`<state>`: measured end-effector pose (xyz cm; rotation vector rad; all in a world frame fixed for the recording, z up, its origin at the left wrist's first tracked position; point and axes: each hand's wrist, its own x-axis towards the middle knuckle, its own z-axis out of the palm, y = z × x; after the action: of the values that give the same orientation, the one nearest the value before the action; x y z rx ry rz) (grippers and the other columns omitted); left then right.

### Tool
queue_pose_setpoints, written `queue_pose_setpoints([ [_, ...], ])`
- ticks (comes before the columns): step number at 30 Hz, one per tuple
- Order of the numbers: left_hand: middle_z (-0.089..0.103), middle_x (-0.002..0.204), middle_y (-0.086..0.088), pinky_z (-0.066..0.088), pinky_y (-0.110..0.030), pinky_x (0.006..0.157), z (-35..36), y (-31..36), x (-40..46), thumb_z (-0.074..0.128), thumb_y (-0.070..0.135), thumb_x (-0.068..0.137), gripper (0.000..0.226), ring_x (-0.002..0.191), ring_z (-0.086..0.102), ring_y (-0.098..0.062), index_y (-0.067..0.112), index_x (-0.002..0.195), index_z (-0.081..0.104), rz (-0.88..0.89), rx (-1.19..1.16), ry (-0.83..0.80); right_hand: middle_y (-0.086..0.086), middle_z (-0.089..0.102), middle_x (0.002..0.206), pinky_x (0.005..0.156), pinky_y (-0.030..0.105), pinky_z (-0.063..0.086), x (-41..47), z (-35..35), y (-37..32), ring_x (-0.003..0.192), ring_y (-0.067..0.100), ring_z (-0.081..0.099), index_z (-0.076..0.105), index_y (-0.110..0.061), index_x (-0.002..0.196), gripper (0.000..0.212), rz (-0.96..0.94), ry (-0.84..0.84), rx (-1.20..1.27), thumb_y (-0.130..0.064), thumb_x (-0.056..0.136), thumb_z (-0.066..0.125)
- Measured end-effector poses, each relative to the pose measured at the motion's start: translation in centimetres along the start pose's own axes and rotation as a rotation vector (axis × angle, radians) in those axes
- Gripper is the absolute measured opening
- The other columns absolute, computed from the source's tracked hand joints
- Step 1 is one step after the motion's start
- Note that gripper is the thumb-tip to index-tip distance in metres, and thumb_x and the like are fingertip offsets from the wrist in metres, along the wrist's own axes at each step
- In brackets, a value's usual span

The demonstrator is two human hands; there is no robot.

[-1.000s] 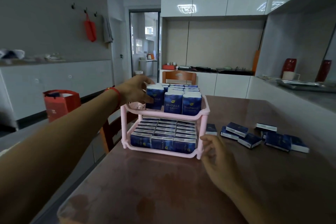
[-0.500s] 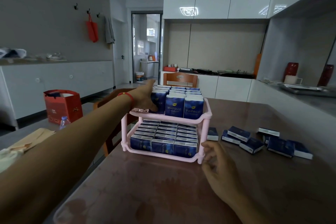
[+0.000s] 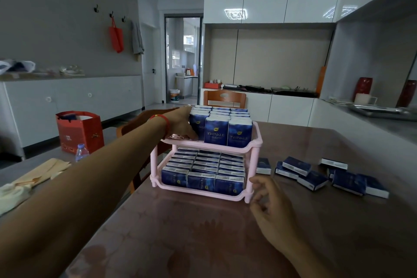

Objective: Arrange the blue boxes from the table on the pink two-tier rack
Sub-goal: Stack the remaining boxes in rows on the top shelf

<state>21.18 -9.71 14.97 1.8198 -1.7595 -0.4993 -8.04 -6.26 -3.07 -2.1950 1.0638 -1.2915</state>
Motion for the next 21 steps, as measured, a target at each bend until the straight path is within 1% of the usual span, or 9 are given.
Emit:
queue_pose_setpoints([
  [4,0.063,0.126,-0.009,0.054,-0.047,0.100,0.0,-0.3,0.3,0.080,-0.007,0.073,0.063,0.113,0.063,-0.030,0.014,0.125,0.053,0.000,-0.080,-0.037,-0.011,0.064,0.101,0.069,0.030,0.056,0.0,0.1,0.1,0.087,0.012,0.065,0.051,-0.041,0.116,0.058,0.005,0.010,0.006,0.005,0.082,0.065],
  [7,0.066,0.119,-0.007,0.054,-0.042,0.099,0.1,-0.3,0.3,0.079,-0.006,0.074,0.051,0.108,0.064,-0.026,0.018,0.113,0.056,0.003,-0.086,-0.063,-0.011,0.065,0.101,0.069,0.031,0.056,0.0,0.1,0.1,0.087,0.013,0.065,0.051,-0.041,0.116,0.058,0.006,0.004,0.005,0.004,0.082,0.065],
  [9,0.066,0.120,-0.008,0.055,-0.041,0.098,0.0,-0.4,0.4,0.079,-0.007,0.075,0.051,0.109,0.064,-0.027,0.017,0.115,0.057,0.001,-0.111,-0.086,-0.011,0.064,0.101,0.068,0.030,0.055,0.0,0.1,0.1,0.086,0.013,0.065,0.051,-0.041,0.115,0.057,0.008,0.009,0.003,0.003,0.082,0.064],
  [12,0.065,0.122,-0.010,0.057,-0.035,0.089,-0.1,-0.5,0.5,0.074,-0.012,0.077,0.055,0.108,0.065,-0.027,0.011,0.124,0.056,-0.012,-0.174,-0.124,-0.011,0.064,0.101,0.067,0.027,0.055,0.0,0.0,0.0,0.086,0.013,0.065,0.051,-0.043,0.115,0.058,0.017,0.003,0.002,0.004,0.082,0.064],
  [13,0.065,0.122,-0.010,0.057,-0.036,0.089,-0.2,-0.5,0.6,0.073,-0.014,0.077,0.055,0.107,0.064,-0.027,0.011,0.123,0.056,-0.017,-0.200,-0.129,-0.012,0.064,0.101,0.067,0.025,0.054,0.0,0.0,0.0,0.087,0.013,0.065,0.051,-0.043,0.114,0.059,0.020,-0.002,0.001,0.004,0.082,0.064],
  [16,0.065,0.120,-0.011,0.054,-0.044,0.098,-0.1,-0.6,0.8,0.071,-0.015,0.077,0.049,0.109,0.064,-0.030,0.015,0.113,0.057,-0.017,-0.219,-0.130,-0.012,0.064,0.102,0.066,0.020,0.052,0.0,0.0,0.0,0.086,0.012,0.065,0.051,-0.043,0.114,0.059,0.025,-0.010,-0.005,0.004,0.082,0.064],
  [18,0.065,0.121,-0.012,0.052,-0.048,0.101,0.0,-0.8,1.1,0.072,-0.013,0.077,0.049,0.112,0.063,-0.031,0.015,0.114,0.057,-0.022,-0.220,-0.122,-0.012,0.064,0.101,0.066,0.022,0.053,0.1,0.0,-0.1,0.086,0.012,0.065,0.051,-0.043,0.114,0.058,0.024,-0.006,-0.008,0.004,0.082,0.064],
  [21,0.066,0.122,-0.013,0.054,-0.047,0.100,0.1,-0.9,1.3,0.072,-0.013,0.076,0.052,0.110,0.064,-0.030,0.013,0.118,0.057,-0.032,-0.242,-0.115,-0.012,0.063,0.102,0.067,0.024,0.054,0.1,-0.1,-0.1,0.086,0.013,0.065,0.052,-0.042,0.114,0.057,0.029,-0.005,-0.009,0.004,0.082,0.063],
])
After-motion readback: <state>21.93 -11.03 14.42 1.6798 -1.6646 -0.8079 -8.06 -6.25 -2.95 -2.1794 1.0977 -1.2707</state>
